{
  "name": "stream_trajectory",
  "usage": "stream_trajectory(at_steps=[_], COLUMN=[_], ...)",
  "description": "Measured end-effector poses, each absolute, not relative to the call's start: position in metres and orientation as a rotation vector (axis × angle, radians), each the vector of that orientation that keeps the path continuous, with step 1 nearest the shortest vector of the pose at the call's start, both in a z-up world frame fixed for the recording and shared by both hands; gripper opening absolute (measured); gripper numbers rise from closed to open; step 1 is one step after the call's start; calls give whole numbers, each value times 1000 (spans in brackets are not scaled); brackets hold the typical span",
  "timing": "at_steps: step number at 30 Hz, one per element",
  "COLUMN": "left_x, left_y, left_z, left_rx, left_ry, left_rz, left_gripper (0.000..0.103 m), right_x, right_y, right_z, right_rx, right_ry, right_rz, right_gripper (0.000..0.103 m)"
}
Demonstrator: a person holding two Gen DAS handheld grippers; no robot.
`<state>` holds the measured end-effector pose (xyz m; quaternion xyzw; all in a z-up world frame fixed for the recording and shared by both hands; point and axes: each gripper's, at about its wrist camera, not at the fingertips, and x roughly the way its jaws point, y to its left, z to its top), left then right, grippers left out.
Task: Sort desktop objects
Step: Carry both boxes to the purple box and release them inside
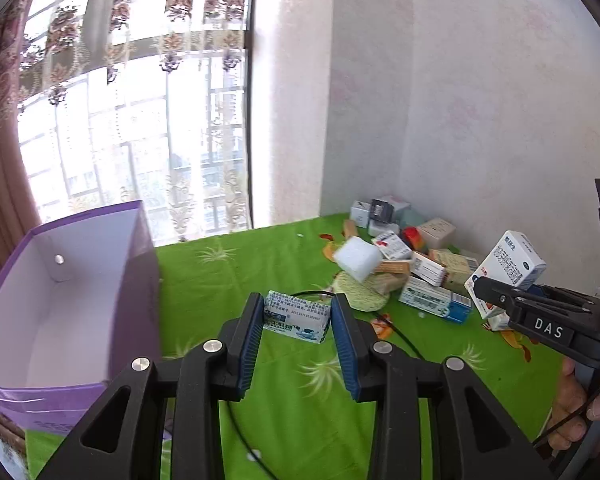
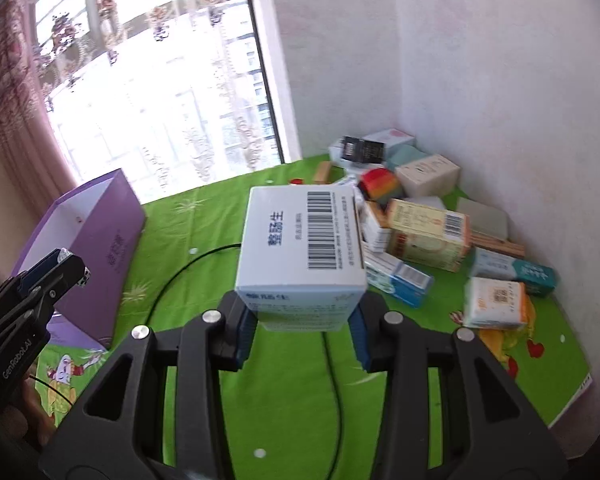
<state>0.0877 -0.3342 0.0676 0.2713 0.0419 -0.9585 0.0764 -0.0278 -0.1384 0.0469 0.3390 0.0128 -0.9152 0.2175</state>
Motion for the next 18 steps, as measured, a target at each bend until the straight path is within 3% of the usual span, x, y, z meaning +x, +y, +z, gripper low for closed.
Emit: stream_trajectory(at_steps=[10, 18], left_x=[151, 183], left_y=[-438, -493], left_z=[83, 83], left_rx=[643, 567], left_ry=[243, 311], left_rz=[-2619, -2502], left_gripper=[35, 35], right_x=[11, 34], right_y=[-264, -346], right_z=[80, 74], right_rx=[768, 723], right_ry=[191, 285], right_rz=[-2260, -2111], right_gripper=[42, 42])
